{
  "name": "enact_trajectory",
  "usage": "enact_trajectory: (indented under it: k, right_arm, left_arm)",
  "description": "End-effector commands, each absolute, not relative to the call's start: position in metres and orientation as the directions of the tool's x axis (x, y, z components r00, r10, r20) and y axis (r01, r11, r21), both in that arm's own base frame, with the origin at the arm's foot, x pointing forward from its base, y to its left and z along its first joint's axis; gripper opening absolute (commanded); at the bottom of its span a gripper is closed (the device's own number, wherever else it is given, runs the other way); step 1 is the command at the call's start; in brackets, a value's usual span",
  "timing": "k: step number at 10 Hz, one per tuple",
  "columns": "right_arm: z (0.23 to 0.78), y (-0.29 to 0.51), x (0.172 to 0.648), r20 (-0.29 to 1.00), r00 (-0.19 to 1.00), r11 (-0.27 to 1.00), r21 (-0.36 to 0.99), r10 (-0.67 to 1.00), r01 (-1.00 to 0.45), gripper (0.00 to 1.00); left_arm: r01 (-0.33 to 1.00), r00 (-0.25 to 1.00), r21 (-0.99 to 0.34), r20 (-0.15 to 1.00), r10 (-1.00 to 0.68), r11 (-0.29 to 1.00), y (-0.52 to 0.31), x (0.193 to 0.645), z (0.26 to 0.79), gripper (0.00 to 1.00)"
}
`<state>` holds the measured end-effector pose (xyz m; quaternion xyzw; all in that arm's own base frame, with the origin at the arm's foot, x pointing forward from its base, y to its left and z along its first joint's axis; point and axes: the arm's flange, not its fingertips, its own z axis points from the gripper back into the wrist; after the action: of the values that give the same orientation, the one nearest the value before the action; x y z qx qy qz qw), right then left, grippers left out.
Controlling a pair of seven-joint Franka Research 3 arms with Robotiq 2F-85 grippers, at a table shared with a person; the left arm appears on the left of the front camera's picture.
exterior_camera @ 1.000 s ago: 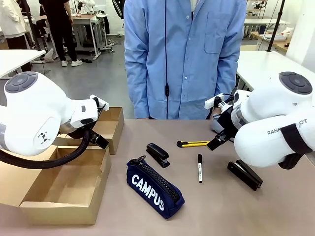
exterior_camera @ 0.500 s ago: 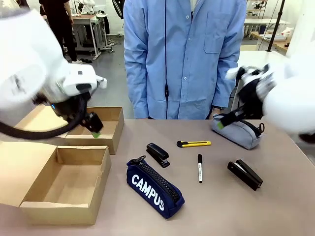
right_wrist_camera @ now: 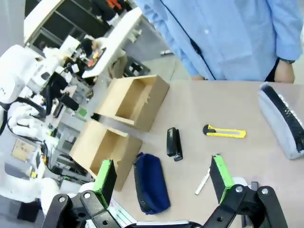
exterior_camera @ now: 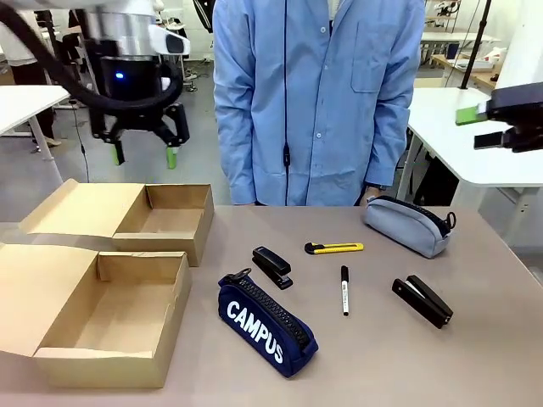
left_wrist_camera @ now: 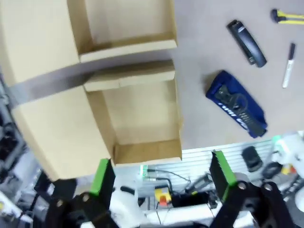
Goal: Place items inside the box.
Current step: Pick up a Pencil pouch or Stapler and place it inside the Mailer Box closest to the robot.
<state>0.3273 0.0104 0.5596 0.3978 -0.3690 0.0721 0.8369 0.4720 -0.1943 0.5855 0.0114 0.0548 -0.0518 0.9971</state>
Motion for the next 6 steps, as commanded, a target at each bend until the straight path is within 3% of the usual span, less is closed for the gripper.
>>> enact_trajectory:
  k: [1,6]
  right_arm:
    - [0.5515,0.049,0.3337,0.695,0.719,0.732,0.495,-0.009,-0.468,1.0]
    - [0.5515,0.049,0.3337,0.695,0.719,0.732,0.495,-0.009,-0.468,1.0]
  left_arm:
    - [0.236,0.972,0.059,-0.015,-0.236,0.97,-0.178,0.4081,0.5892,1.0]
    - [0.236,0.972,0.059,-0.015,-0.236,0.97,-0.178,0.4081,0.5892,1.0]
